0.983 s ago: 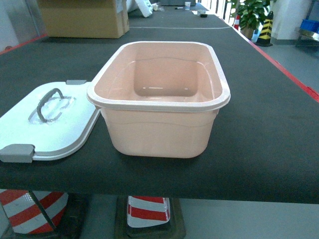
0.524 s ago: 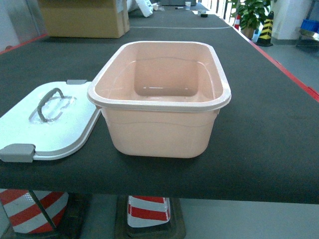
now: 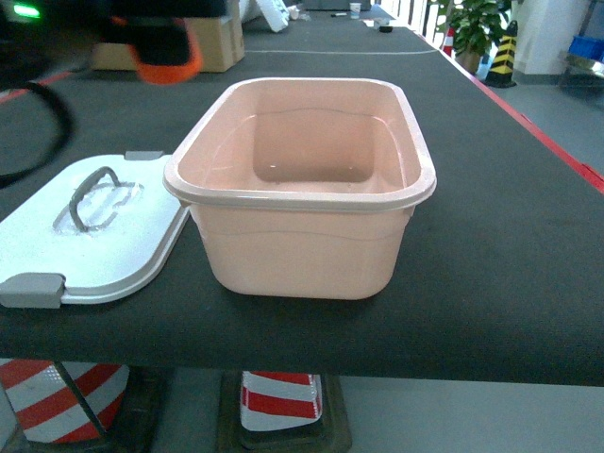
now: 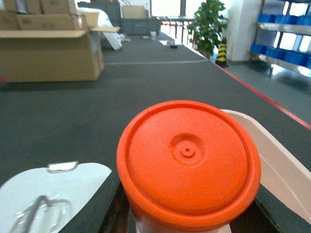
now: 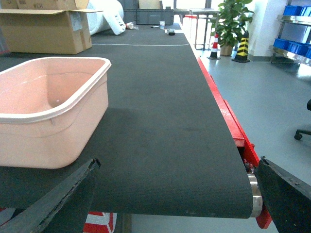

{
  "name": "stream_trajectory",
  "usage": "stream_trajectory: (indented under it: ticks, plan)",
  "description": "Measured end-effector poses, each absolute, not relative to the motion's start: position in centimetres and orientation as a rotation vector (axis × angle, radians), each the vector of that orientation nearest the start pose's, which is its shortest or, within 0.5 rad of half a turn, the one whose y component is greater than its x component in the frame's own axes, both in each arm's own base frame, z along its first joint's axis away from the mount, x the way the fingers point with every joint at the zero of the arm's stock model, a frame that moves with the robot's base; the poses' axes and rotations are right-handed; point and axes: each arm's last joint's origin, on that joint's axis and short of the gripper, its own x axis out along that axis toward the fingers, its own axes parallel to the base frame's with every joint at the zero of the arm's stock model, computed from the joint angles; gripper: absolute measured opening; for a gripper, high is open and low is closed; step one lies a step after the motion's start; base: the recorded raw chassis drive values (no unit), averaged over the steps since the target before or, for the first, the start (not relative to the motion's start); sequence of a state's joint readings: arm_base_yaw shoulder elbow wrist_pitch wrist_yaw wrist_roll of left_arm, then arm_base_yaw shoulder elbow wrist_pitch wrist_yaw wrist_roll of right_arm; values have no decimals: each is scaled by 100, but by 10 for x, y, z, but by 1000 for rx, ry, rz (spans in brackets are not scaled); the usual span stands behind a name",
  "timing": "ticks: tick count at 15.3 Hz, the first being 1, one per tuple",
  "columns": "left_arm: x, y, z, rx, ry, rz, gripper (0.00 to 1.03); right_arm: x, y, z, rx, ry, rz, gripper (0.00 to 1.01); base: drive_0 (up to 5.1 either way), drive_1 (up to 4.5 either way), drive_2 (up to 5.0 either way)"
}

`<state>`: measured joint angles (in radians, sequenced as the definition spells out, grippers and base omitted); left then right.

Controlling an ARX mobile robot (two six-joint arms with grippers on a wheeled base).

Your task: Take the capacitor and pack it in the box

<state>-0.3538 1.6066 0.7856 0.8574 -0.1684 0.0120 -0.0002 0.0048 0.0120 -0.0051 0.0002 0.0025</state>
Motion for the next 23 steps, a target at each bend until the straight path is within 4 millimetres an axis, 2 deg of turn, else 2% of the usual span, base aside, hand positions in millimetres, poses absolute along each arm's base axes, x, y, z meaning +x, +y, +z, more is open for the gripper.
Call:
stream_trajectory:
  ticks: [2,3,4,5,6,8,9,10,11,13,14,15,17,19,21,23]
  plan:
    - [332,-122,229,12,-19,-197,44,97,0,167,2,-2,0,98,0,0,0]
    - [360,-141,220,23,23,-223,44,97,0,167,2,-2,0,98,0,0,0]
    - [378,-155,210,29,53,-251,44,97,0,167,2,-2,0,98,0,0,0]
    - [387,-164,199,27,57,-263,57,97,0,167,2,-1,0,98,0,0,0]
    - [387,-165,193,34,73,-265,69,97,0,167,2,-1,-1,98,0,0,0]
    - [387,-163,198,29,53,-254,92,97,0,167,2,-2,0,98,0,0,0]
    - [388,-161,200,22,32,-246,100,97,0,167,2,-2,0,98,0,0,0]
    - [379,-149,201,7,-19,-230,97,97,0,167,2,-2,-1,98,0,0,0]
    - [359,-131,204,5,-26,-211,98,97,0,167,2,-1,-1,98,0,0,0]
    - [332,-65,230,-7,-106,-62,98,97,0,167,2,-2,0,98,0,0,0]
    - [324,-35,232,-5,-119,7,98,97,0,167,2,-1,-1,98,0,0,0]
    - [319,-7,220,4,-86,72,98,97,0,167,2,-2,0,98,0,0,0]
    - [331,34,178,7,30,136,98,97,0,167,2,-2,-1,98,0,0,0]
    - [365,59,142,-5,131,147,98,97,0,167,2,-2,0,98,0,0,0]
    - [399,71,107,-21,232,132,98,97,0,167,2,-2,0,98,0,0,0]
    - [425,66,84,-26,287,81,98,97,0,167,2,-2,0,98,0,0,0]
